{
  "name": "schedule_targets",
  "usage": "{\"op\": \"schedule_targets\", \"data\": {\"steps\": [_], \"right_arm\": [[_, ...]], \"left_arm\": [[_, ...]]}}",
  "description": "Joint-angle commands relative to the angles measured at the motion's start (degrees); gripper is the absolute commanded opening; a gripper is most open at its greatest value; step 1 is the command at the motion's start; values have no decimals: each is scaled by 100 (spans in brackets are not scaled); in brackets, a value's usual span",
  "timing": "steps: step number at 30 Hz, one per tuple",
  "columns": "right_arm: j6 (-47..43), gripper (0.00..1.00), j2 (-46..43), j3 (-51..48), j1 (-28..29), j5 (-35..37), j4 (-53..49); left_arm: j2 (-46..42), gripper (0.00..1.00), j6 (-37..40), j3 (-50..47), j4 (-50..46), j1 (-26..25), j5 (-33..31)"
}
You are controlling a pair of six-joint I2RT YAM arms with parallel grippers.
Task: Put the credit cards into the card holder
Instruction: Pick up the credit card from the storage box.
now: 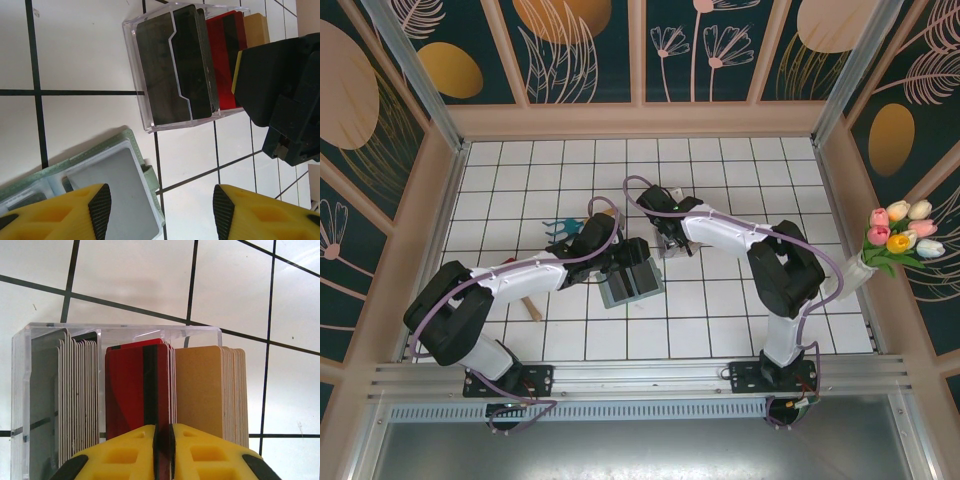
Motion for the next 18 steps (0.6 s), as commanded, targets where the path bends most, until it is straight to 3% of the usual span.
{"op": "schedule_targets", "data": {"steps": [1,18], "right_arm": [[-45,17,-215,-97,-75,280,-185],[-52,12,-498,-46,-76,182,-247]], "left_arm": [[-85,59,-29,-38,-111,-13,-9],[-55,59,-33,-21,-116,-19,15]]}}
